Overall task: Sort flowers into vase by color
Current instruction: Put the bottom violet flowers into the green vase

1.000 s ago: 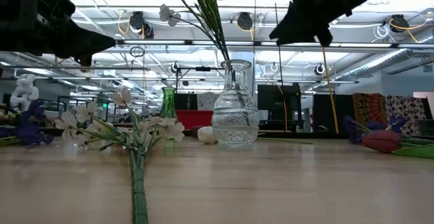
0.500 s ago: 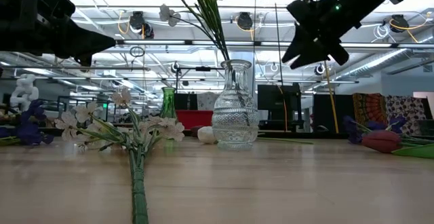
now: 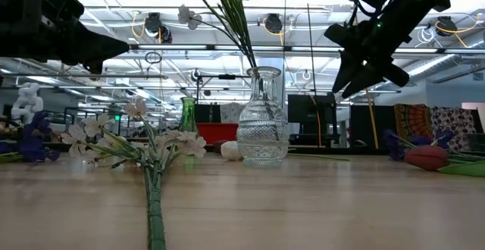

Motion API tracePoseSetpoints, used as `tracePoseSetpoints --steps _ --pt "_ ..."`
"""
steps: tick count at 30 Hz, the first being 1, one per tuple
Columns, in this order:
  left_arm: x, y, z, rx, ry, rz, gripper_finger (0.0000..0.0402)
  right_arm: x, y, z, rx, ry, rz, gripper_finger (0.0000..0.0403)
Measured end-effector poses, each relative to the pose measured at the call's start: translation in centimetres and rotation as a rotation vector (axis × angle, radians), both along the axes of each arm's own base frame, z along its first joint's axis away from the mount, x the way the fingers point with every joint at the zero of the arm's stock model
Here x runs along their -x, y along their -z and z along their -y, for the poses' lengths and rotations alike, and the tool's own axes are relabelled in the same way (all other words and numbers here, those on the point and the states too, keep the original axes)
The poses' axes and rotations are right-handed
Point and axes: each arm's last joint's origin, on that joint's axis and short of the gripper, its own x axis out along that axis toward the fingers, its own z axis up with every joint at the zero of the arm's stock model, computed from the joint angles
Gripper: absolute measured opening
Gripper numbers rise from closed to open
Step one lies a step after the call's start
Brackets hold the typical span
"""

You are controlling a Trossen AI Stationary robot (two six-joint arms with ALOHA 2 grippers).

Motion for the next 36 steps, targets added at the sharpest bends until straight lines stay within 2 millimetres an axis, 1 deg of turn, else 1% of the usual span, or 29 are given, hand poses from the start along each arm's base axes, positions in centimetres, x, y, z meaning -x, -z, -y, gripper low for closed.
tracePoseSetpoints --steps 5,11,14,17,20,25,30,31,33,35,36 --pt "0.0 0.0 0.0 0.0 0.0 0.0 0.0035 0.1 0.1 0.0 -0.005 -0.005 -0.018 0.0114" --pt "0.0 0.0 0.0 0.0 0.0 0.0 0.0035 1.1 0.8 -0.2 -0.025 0.001 -0.136 0.0114" --pt "0.0 0.0 0.0 0.0 0.0 0.0 0.0035 1.5 1.1 -0.2 -0.063 0.05 -0.167 0.0114" --pt "0.0 0.0 0.0 0.0 0.0 0.0 0.0035 1.7 1.2 -0.3 -0.1 0.103 -0.159 0.0114" --pt "0.0 0.0 0.0 0.0 0.0 0.0 0.0035 1.8 1.2 -0.4 -0.168 0.11 -0.145 0.0111" --pt "0.0 0.0 0.0 0.0 0.0 0.0 0.0035 2.1 1.5 -0.7 -0.302 0.2 -0.131 0.0084" --pt "0.0 -0.1 0.0 0.006 0.0 0.007 0.0035 2.0 1.5 -0.9 -0.341 0.24 -0.101 0.0032" --pt "0.0 -0.2 0.0 0.036 0.006 0.022 0.0035 2.0 1.5 -1.0 -0.354 0.242 -0.096 0.0019" --pt "0.1 -0.8 0.0 0.084 0.016 0.087 0.0035 2.0 1.5 -1.0 -0.362 0.24 -0.093 0.0005" --pt "0.2 -1.5 0.0 0.122 0.015 0.096 0.0035 2.0 1.5 -1.0 -0.368 0.251 -0.088 0.0008" --pt "0.4 -2.3 0.0 0.138 0.0 0.109 0.0034 2.0 1.5 -1.0 -0.373 0.26 -0.083 0.0011"
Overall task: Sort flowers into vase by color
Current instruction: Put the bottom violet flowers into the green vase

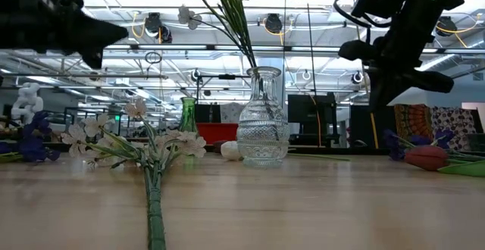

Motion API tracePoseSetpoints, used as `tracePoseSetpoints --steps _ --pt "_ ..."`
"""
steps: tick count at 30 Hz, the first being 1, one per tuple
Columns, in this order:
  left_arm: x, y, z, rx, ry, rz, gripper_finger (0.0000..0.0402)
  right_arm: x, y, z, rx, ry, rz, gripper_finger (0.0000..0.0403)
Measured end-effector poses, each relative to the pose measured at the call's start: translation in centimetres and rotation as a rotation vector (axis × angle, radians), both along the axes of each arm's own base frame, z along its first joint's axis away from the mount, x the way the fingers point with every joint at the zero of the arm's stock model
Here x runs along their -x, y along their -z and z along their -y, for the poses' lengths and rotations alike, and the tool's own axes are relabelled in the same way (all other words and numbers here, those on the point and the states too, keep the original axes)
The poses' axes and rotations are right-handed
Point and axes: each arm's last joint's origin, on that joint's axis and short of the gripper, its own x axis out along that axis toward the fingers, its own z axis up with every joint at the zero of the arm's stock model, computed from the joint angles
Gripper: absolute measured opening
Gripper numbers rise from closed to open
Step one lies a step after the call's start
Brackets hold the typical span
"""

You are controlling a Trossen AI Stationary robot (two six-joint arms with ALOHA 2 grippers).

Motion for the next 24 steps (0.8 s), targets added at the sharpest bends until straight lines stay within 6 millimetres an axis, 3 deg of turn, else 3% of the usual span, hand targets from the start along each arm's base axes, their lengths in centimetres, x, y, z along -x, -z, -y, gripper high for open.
tracePoseSetpoints --steps 2,5,10,14,19,24 --pt "0.3 -2.1 -0.1 0.047 -0.059 0.029 0.003 0.0 0.0 0.0 -0.001 0.004 0.006 0.0011" --pt "0.0 -4.4 -0.2 0.077 -0.117 -0.086 0.0018 -0.1 0.0 0.0 0.006 -0.003 0.008 0.0004" --pt "-3.0 -8.4 0.0 0.093 -0.187 -0.338 0.0004 0.0 0.0 0.4 0.033 -0.034 -0.009 0.0003" --pt "-5.7 -9.9 0.1 0.316 -0.426 -0.622 0.0003 0.0 0.0 0.6 0.06 -0.091 -0.031 0.0003" --pt "-6.3 -10.9 0.1 0.623 -0.748 -0.917 0.0002 0.4 0.1 0.6 0.098 -0.218 -0.109 0.0004" --pt "-6.8 -10.5 1.7 1.019 -0.778 -0.999 0.0001 0.8 0.3 0.4 0.1 -0.356 -0.186 0.0004"
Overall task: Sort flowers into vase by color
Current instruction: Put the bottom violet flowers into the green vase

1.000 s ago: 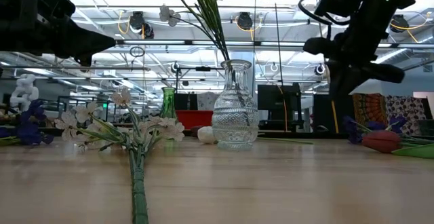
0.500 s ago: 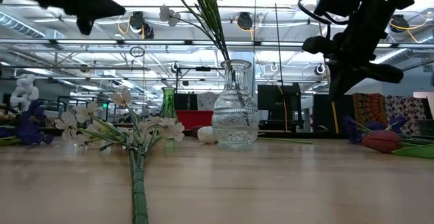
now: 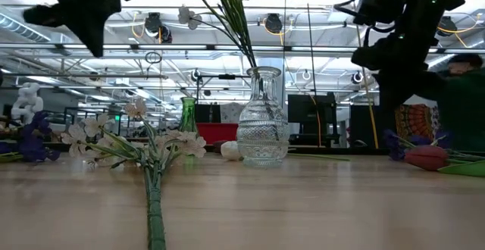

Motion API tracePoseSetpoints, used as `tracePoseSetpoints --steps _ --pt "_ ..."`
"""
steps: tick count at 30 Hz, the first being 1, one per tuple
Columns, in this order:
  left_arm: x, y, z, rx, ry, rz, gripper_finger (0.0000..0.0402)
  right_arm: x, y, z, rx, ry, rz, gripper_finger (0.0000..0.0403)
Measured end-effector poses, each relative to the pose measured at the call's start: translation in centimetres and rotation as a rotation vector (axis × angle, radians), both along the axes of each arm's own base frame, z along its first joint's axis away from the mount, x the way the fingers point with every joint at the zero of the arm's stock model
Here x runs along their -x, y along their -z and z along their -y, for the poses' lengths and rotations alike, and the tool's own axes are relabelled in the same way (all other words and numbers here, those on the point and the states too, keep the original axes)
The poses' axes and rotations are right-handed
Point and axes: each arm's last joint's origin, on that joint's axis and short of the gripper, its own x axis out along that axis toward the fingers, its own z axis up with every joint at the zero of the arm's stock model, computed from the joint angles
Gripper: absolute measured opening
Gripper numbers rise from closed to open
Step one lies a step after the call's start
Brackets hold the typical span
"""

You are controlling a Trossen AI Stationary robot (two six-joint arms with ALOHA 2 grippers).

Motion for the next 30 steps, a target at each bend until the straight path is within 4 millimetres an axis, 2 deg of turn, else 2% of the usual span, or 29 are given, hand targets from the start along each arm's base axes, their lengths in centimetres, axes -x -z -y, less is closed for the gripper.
tracePoseSetpoints --steps 5,12,16,19,24,30 --pt "-1.0 1.0 2.6 0.107 -0.087 -0.022 0.0001 0.3 0.1 -0.1 0.01 -0.117 -0.061 0.0004" --pt "-1.5 2.9 7.3 0.193 -0.158 -0.113 0.0 0.3 0.1 -0.1 0.051 -0.256 -0.096 0.0004" --pt "-1.5 4.4 10.2 0.31 -0.223 -0.26 0.0 0.3 0.1 -0.1 0.061 -0.291 -0.104 0.0004" --pt "-1.5 5.5 11.7 0.327 -0.235 -0.354 0.0005 0.3 0.1 -0.1 0.062 -0.299 -0.103 0.0004" --pt "-2.0 7.0 13.2 0.32 -0.241 -0.397 0.0029 0.1 0.0 -0.1 0.068 -0.293 -0.077 0.0004" --pt "-2.4 7.8 13.7 0.343 -0.249 -0.452 0.0076 -0.2 -0.1 0.0 0.072 -0.276 -0.041 0.0004"
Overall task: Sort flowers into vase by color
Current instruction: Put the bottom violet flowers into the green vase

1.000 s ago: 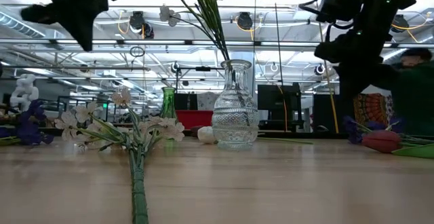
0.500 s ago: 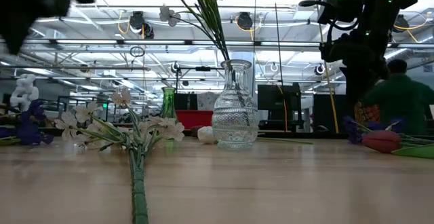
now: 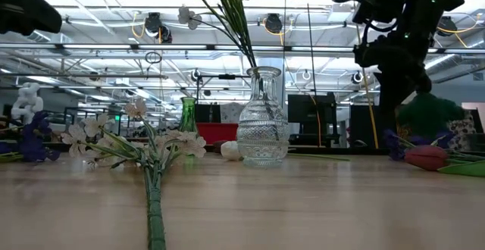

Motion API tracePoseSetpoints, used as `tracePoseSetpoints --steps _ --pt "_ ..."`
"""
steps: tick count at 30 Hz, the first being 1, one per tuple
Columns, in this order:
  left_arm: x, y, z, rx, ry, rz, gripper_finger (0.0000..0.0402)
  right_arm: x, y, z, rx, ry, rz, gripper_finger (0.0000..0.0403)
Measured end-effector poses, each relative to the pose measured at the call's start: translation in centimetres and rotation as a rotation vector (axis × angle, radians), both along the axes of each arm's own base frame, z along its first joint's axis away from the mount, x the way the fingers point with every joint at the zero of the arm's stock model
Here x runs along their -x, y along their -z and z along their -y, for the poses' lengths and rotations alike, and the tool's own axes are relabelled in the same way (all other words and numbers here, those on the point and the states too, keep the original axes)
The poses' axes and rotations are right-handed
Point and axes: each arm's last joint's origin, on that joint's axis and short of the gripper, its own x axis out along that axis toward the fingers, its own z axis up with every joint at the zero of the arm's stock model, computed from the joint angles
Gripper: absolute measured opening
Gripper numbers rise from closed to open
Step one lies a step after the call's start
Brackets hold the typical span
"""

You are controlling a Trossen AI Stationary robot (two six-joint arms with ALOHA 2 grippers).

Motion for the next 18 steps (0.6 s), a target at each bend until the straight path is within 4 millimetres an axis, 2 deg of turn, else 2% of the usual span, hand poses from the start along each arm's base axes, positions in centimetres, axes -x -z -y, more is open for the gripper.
tracePoseSetpoints --steps 9,13,18 --pt "-0.2 0.3 1.2 0.041 -0.044 0.024 0.016 -0.2 -0.1 0.0 -0.026 0.016 0.033 0.0004" --pt "-0.4 1.7 2.2 0.02 -0.036 -0.007 0.0174 -0.2 -0.1 0.0 -0.029 0.014 0.033 0.0004" --pt "-1.7 4.0 3.6 0.056 -0.039 -0.02 0.0176 -0.2 -0.1 0.0 -0.027 0.009 0.032 0.0004"
